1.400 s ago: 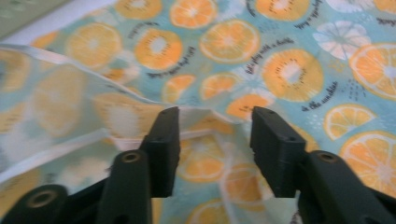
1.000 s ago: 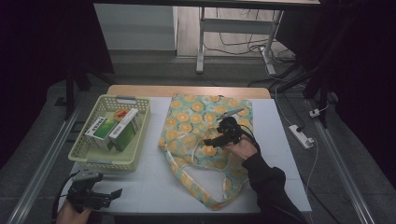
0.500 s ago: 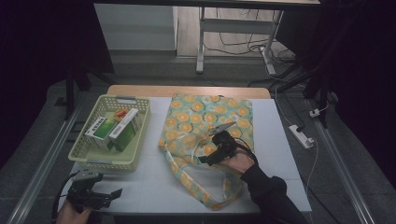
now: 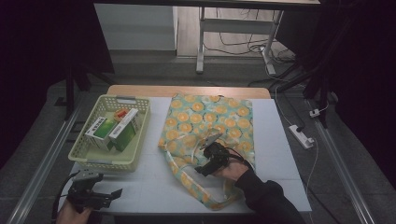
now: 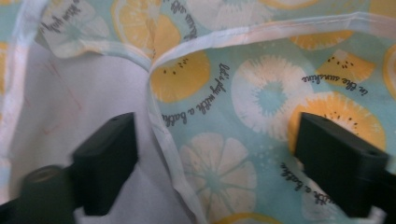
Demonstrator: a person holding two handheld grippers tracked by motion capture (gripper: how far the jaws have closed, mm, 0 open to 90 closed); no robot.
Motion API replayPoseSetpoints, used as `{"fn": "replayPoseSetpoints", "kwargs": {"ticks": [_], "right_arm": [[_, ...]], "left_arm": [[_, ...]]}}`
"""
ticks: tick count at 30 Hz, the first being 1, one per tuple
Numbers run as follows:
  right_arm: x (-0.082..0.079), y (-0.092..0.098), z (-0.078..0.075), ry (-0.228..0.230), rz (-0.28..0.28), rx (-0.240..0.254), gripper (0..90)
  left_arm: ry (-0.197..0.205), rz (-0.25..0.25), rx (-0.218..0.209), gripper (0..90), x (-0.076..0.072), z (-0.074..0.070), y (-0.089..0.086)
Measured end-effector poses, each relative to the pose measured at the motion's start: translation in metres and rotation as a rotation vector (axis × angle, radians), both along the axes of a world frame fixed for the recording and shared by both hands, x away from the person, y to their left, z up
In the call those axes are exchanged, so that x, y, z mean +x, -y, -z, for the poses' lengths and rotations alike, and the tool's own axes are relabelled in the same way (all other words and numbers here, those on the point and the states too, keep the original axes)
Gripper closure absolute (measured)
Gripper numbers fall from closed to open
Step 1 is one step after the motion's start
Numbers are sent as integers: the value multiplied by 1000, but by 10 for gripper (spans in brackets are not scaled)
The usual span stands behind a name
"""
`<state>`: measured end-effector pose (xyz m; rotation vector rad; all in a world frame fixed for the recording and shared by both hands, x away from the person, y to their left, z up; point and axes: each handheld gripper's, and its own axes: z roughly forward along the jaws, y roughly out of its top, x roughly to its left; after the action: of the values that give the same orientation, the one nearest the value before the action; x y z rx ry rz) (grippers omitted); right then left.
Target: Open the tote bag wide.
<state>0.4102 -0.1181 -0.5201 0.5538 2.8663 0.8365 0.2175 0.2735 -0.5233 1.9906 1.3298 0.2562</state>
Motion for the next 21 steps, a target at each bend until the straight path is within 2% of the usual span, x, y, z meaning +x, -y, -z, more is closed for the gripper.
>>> {"fn": "replayPoseSetpoints", "kwargs": {"ticks": [2,4,5,6,7,9,12,17,18,21], "right_arm": [[0,1,-2,18,-10,-1,279],[1,3,-4,4,-13,16,387],[1,3,-4,4,-13,16,387],[1,4,-4,13,-19,12,496],[1,4,-4,13,-19,12,496],[1,5,-7,1,-29,27,640],[1,6,-11,7,-27,43,760],[4,8,-15,25,-8,66,868],[5,8,-15,14,-3,72,871],[7,9,-16,25,14,78,877]], "left_arm": [[0,0,0,0,0,0,0],[-1,0,0,0,0,0,0],[-1,0,0,0,0,0,0],[-1,0,1,0,0,0,0],[-1,1,1,0,0,0,0],[-1,0,2,0,0,0,0],[-3,1,3,0,0,0,0],[-5,4,6,0,1,0,1],[-5,5,7,0,1,0,1],[-5,5,6,0,1,0,1]]}}
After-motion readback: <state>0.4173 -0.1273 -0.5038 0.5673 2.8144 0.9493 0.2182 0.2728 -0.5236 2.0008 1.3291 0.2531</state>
